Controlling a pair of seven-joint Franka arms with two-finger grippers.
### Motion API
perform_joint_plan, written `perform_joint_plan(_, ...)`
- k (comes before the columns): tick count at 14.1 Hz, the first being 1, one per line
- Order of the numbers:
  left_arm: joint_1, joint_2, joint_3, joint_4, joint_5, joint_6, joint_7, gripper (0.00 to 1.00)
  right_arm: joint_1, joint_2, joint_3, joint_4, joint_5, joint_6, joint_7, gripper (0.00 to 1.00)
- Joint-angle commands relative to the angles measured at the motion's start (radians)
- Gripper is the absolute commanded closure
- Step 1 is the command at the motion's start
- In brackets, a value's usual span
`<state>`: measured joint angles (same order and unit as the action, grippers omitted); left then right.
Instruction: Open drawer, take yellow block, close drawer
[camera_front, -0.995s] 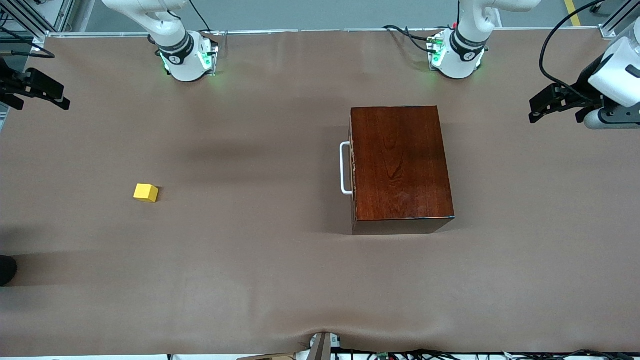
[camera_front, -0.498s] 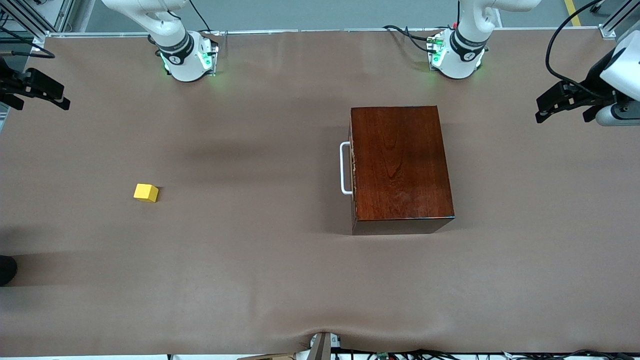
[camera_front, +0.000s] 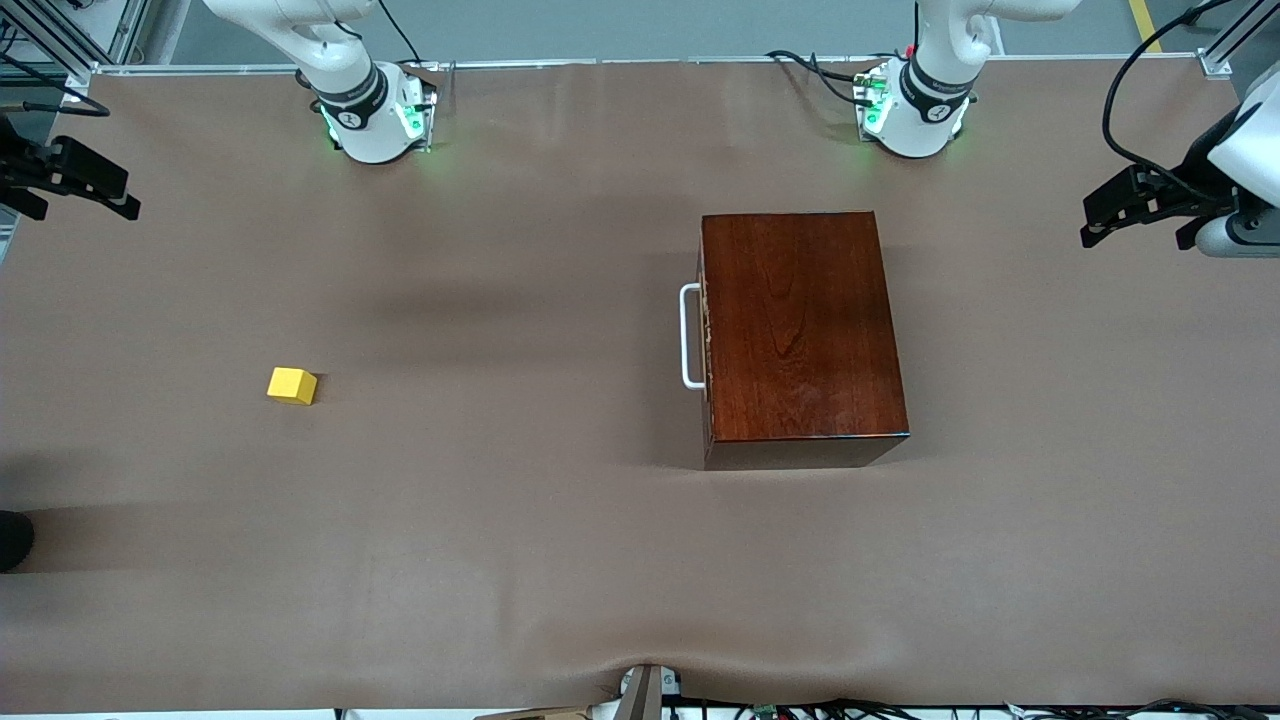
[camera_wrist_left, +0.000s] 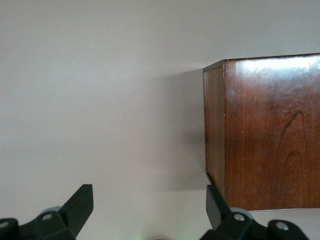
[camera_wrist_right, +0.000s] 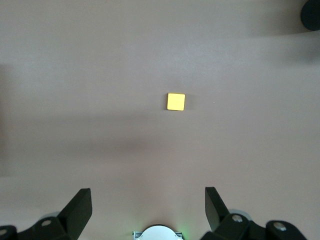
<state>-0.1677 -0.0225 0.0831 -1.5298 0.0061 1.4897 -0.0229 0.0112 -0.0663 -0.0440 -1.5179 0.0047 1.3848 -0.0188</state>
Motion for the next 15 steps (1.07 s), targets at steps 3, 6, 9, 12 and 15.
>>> perform_joint_plan(3, 0.247, -0.019, -0.264, -0.013, 0.003, -0.006, 0.006, 0.00, -0.005, 0.010, 0.001, 0.022, -0.002, -0.012, -0.010, 0.00)
perform_joint_plan(6, 0.252, -0.014, -0.261, 0.000, 0.005, -0.009, 0.021, 0.00, -0.008, 0.010, 0.000, 0.022, 0.000, -0.012, -0.010, 0.00)
perform_joint_plan(9, 0.251, -0.002, -0.260, 0.023, 0.009, -0.009, 0.017, 0.00, -0.007, 0.010, 0.001, 0.022, 0.000, -0.010, -0.010, 0.00)
perform_joint_plan(12, 0.250, -0.001, -0.258, 0.023, 0.015, -0.009, 0.009, 0.00, -0.005, 0.010, 0.001, 0.022, 0.000, -0.009, -0.010, 0.00)
perform_joint_plan(15, 0.252, -0.001, -0.256, 0.023, 0.017, -0.026, 0.005, 0.00, -0.002, 0.010, 0.001, 0.022, 0.000, -0.009, -0.010, 0.00)
